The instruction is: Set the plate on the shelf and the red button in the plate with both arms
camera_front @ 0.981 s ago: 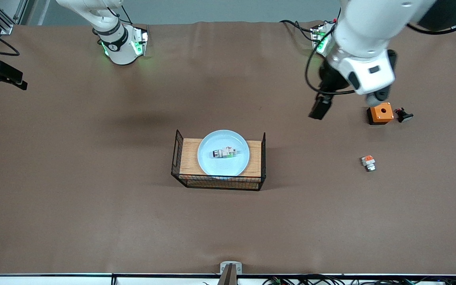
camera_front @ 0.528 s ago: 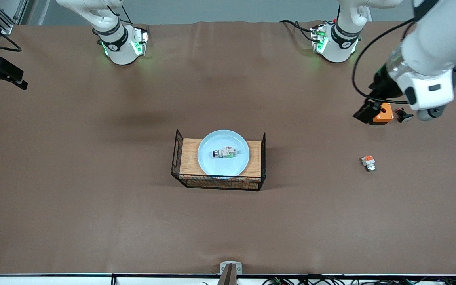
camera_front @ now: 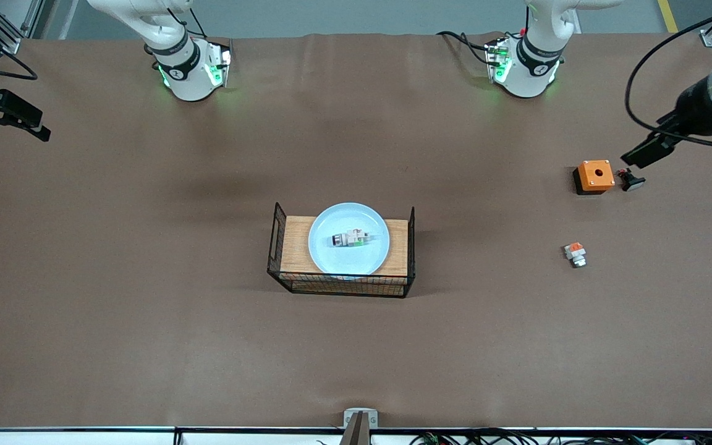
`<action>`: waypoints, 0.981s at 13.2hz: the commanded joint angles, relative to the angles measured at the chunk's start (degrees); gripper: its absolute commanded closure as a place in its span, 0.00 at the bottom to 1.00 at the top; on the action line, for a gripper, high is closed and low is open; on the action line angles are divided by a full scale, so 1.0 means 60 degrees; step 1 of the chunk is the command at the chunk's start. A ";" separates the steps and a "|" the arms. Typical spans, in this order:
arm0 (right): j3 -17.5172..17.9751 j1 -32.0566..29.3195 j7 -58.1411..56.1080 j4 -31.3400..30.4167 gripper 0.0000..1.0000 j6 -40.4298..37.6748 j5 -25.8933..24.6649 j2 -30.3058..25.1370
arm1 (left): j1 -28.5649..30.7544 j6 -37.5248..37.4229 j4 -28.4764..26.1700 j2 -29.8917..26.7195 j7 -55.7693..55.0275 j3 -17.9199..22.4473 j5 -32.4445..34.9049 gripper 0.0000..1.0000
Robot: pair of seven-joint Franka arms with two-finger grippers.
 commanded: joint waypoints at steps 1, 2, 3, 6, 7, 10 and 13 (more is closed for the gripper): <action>0.0005 -0.0027 0.0106 -0.0126 0.00 -0.0024 0.0176 -0.0156 | -0.0105 0.0804 -0.1319 -0.1024 0.2276 0.0810 -0.0150 0.00; -0.0009 -0.0041 0.0106 -0.0126 0.00 -0.0053 0.0161 -0.0156 | -0.0076 0.1374 -0.1919 -0.1418 0.3054 0.1001 -0.0135 0.00; -0.0010 -0.0041 0.0121 -0.0111 0.00 -0.0068 0.0059 -0.0156 | 0.0070 0.1843 -0.2331 -0.1596 0.3439 0.1002 -0.0121 0.00; 0.0020 -0.0012 0.0136 -0.0082 0.00 -0.0185 0.0044 -0.0156 | 0.0159 0.2359 -0.2408 -0.1511 0.3604 0.0915 -0.0091 0.00; 0.0034 -0.0012 0.0136 -0.0082 0.00 -0.0215 0.0058 -0.0156 | 0.0130 0.2462 -0.2307 -0.1452 0.3604 0.0915 -0.0077 0.00; 0.0005 -0.0041 0.0150 -0.0082 0.00 -0.0390 0.0088 -0.0171 | 0.0056 0.2493 -0.1226 -0.0926 0.3414 0.0652 -0.0120 0.00; -0.0039 -0.0071 0.0136 -0.0082 0.00 -0.0479 0.0190 -0.0185 | 0.0042 0.2493 -0.0797 -0.0691 0.3442 0.0607 -0.0150 0.00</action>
